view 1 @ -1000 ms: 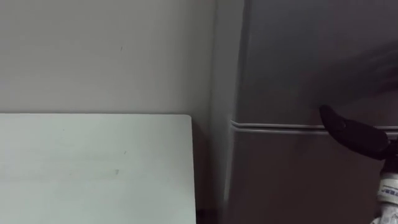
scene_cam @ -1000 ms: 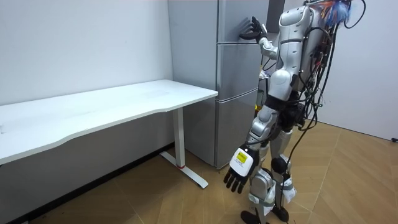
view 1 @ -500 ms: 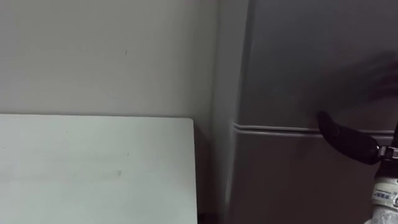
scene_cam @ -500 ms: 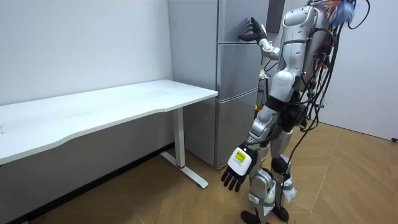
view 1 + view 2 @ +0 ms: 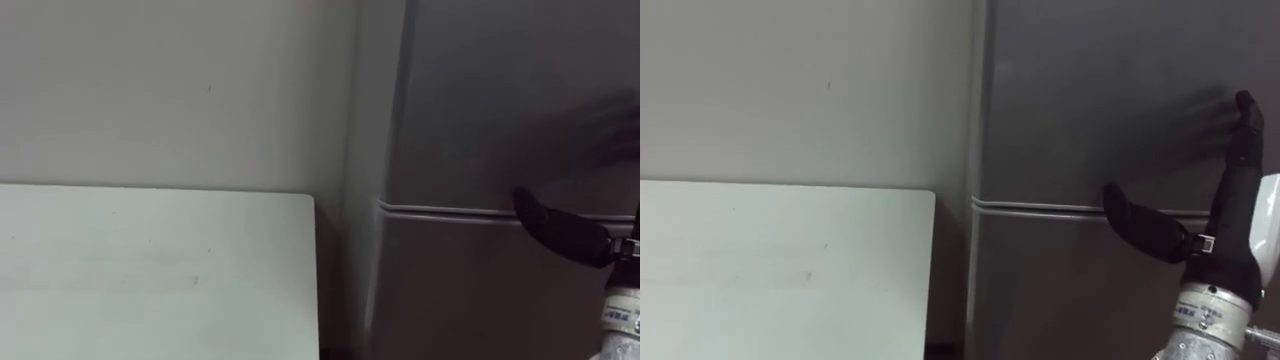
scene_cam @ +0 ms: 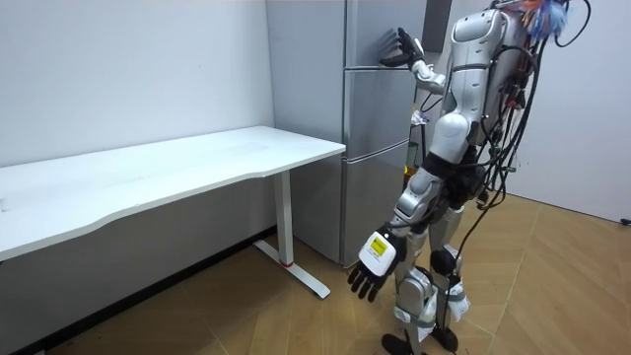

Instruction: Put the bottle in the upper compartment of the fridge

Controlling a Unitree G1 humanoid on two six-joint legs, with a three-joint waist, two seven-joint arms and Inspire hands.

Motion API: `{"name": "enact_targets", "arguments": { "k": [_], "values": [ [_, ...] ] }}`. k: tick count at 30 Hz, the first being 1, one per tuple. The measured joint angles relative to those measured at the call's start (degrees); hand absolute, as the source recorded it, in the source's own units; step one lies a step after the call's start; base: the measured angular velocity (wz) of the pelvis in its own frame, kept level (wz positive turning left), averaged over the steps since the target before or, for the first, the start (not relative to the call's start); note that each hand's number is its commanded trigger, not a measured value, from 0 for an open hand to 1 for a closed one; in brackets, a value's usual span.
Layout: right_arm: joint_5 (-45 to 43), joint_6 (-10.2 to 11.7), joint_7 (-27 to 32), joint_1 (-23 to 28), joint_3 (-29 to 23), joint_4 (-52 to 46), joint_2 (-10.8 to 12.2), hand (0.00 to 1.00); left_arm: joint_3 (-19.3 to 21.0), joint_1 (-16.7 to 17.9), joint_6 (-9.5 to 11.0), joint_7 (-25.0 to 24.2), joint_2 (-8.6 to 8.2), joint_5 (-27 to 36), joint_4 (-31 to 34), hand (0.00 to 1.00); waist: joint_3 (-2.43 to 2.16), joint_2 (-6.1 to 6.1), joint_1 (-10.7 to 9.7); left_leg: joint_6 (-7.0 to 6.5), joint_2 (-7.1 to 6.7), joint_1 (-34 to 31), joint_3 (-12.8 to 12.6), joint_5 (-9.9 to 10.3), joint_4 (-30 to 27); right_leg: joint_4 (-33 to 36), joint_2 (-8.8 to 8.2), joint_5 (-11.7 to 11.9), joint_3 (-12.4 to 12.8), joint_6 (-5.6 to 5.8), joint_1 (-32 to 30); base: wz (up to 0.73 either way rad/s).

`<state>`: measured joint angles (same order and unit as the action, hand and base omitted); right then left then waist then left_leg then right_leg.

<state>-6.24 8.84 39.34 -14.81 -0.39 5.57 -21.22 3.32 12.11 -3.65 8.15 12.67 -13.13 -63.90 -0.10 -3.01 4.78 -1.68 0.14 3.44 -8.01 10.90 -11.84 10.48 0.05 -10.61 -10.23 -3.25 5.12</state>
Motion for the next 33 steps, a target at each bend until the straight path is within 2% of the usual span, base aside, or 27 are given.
{"name": "enact_targets", "arguments": {
  "k": [5,8,12,18,21,25,26,29,30,33],
  "values": [
    [2.31,-0.06,-1.39,0.00,-3.14,0.04,-0.10,0.00,1.16,0.81,0.34,-0.03,0.05,-0.05,0.88,0.00,-0.14,-0.14,-1.00,-0.02,-0.03,-0.15,0.14,-0.04,0.23,-0.09,-0.02,0.00,-0.54,0.02,-0.12,0.03],
    [8.39,-0.16,-1.41,0.22,-5.16,0.43,-1.47,0.00,1.44,1.18,0.42,0.17,0.11,0.01,0.85,0.00,-0.33,-0.25,-1.62,-0.02,-0.07,-0.04,0.12,-0.07,0.26,-0.58,-0.02,0.01,-0.75,0.02,0.04,0.00],
    [15.14,-0.26,-1.10,0.45,-11.41,0.48,-2.25,0.00,4.26,3.00,1.14,0.13,0.13,0.05,0.80,0.00,-0.33,-0.34,-3.59,0.00,-0.10,-0.20,0.27,-0.06,0.44,-0.96,-0.02,-0.03,-1.09,0.05,0.38,0.09],
    [17.83,-0.29,1.12,0.64,-18.20,3.91,-6.10,0.00,7.38,3.46,1.22,0.03,0.17,0.07,0.75,0.00,-0.27,-0.62,-5.13,0.01,-0.18,-0.52,0.21,-0.06,0.56,-1.82,0.00,-0.08,-1.03,0.11,0.24,0.01],
    [20.64,-0.31,1.82,3.01,-21.82,3.99,-6.65,0.00,7.86,3.60,1.49,0.05,0.26,0.07,0.84,0.00,-0.42,-0.93,-5.62,0.01,-0.24,-0.56,0.18,-0.05,0.61,-1.76,-0.01,-0.13,-0.87,0.17,0.10,0.00],
    [24.61,-0.30,3.37,6.53,-25.44,5.11,-7.35,0.00,8.89,4.00,1.74,0.20,0.24,0.04,1.35,0.00,-0.33,-1.44,-6.91,0.00,-0.30,-0.58,0.12,-0.06,0.70,-1.72,-0.07,-0.18,-0.87,0.24,0.00,0.00],
    [25.11,-0.28,3.64,6.97,-25.98,5.35,-7.36,0.00,8.94,4.02,1.75,0.20,0.24,0.04,1.64,0.00,-0.42,-1.25,-7.01,0.00,-0.29,-0.55,0.03,-0.06,0.70,-1.73,-0.07,-0.18,-0.80,0.24,-0.01,-0.04],
    [26.74,-0.22,4.34,7.71,-27.03,8.86,-7.38,0.00,9.00,4.12,2.09,0.23,0.24,0.06,2.03,0.00,-0.25,-1.33,-7.33,0.00,-0.11,0.07,-1.05,-0.05,1.02,-1.47,0.05,-0.16,0.02,0.23,0.02,-0.15],
    [26.96,-0.22,4.40,8.08,-27.76,10.66,-7.38,0.00,9.02,4.07,2.33,0.21,0.24,0.02,2.09,0.00,-0.22,-0.94,-7.53,-0.03,-0.05,0.12,-1.25,-0.01,1.03,-1.49,0.10,-0.11,0.24,0.23,0.02,-0.09],
    [30.31,-0.24,4.21,10.58,-29.42,14.32,-7.41,0.00,9.88,4.15,2.36,0.06,0.23,0.02,2.41,0.00,-0.17,-0.76,-7.74,-0.07,-0.06,0.17,-1.27,0.04,1.17,-1.42,0.12,-0.09,0.48,0.27,0.02,-0.03]
  ]
}}
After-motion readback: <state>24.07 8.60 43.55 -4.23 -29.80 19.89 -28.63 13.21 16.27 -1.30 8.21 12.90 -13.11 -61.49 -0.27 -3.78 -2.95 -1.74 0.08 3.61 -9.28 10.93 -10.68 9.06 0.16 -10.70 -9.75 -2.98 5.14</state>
